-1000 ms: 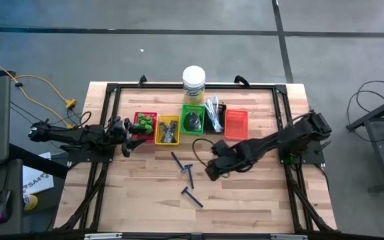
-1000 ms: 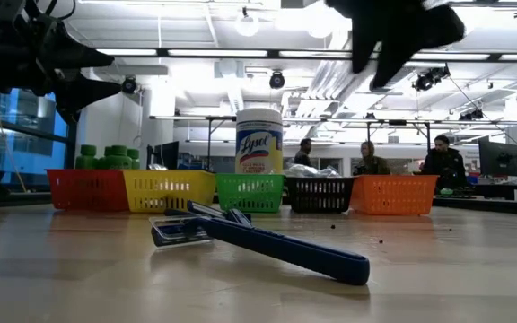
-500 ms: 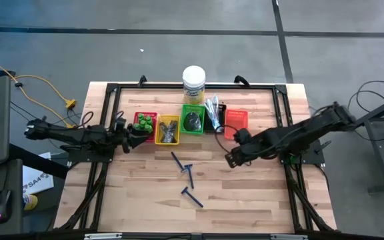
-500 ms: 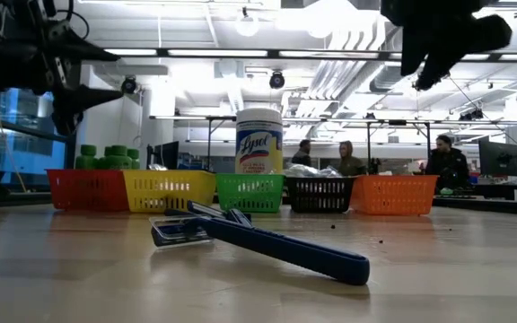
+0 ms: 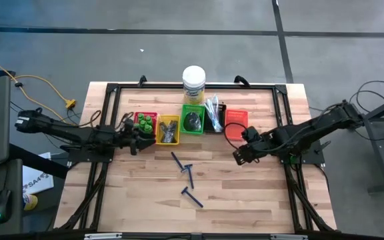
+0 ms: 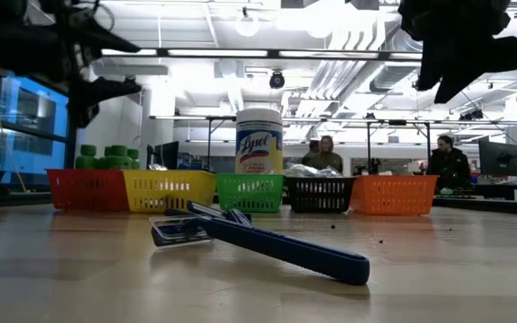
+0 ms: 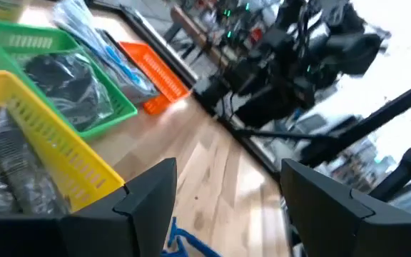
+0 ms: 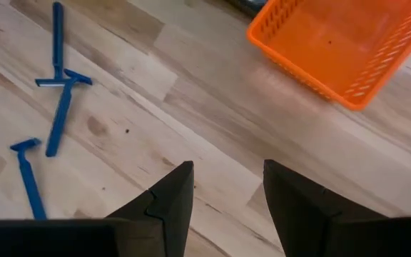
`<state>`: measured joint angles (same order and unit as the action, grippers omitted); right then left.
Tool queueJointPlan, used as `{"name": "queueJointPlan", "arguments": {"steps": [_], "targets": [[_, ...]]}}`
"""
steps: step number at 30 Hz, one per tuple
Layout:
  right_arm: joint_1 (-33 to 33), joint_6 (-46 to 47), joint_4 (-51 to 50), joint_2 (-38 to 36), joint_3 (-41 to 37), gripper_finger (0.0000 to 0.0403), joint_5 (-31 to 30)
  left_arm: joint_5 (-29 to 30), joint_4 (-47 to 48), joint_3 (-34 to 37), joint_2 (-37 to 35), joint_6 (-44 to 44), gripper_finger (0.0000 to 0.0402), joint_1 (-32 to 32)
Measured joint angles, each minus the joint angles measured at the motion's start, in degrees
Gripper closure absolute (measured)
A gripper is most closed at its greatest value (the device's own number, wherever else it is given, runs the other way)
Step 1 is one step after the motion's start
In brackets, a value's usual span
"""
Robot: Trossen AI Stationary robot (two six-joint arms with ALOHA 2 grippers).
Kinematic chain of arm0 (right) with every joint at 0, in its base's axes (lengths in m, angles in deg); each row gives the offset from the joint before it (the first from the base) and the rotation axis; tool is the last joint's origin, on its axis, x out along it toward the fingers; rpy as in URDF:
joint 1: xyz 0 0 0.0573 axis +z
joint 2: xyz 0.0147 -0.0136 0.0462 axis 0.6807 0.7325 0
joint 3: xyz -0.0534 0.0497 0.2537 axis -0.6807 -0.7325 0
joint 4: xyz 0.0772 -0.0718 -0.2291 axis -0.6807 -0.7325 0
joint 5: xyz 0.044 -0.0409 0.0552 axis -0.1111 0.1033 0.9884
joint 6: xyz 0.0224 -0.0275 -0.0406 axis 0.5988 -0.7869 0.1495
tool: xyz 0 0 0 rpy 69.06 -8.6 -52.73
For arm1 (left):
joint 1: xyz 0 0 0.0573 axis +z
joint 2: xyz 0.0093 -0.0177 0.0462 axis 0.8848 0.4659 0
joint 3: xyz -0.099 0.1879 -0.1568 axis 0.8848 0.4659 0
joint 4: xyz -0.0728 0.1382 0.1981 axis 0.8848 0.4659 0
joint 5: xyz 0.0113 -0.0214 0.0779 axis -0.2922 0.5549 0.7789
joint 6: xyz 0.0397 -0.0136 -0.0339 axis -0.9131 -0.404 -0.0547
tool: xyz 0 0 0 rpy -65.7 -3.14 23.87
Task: Pick & Place Travel size toiletries
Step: Put the blue razor into the orange bin
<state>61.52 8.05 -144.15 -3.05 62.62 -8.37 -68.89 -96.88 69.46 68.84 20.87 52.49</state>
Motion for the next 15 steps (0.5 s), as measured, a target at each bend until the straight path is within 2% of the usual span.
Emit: {"name": "queueJointPlan", "arguments": {"steps": [3,7,15], "targets": [[-1.07,-1.81,-0.30,-0.67,-0.23,0.0243,0.10,-2.73,1.03,-4.43,8.02,-1.79,0.0160,0.00],[-2.54,-3.66,-0.61,-2.21,-0.23,0.0243,0.18,-6.88,7.56,-12.35,18.33,-2.34,0.0160,0.00],[-4.18,-6.45,-1.95,-7.27,-0.20,0.0243,-0.15,-13.25,33.91,-30.18,36.14,-0.26,0.0160,0.00]]}}
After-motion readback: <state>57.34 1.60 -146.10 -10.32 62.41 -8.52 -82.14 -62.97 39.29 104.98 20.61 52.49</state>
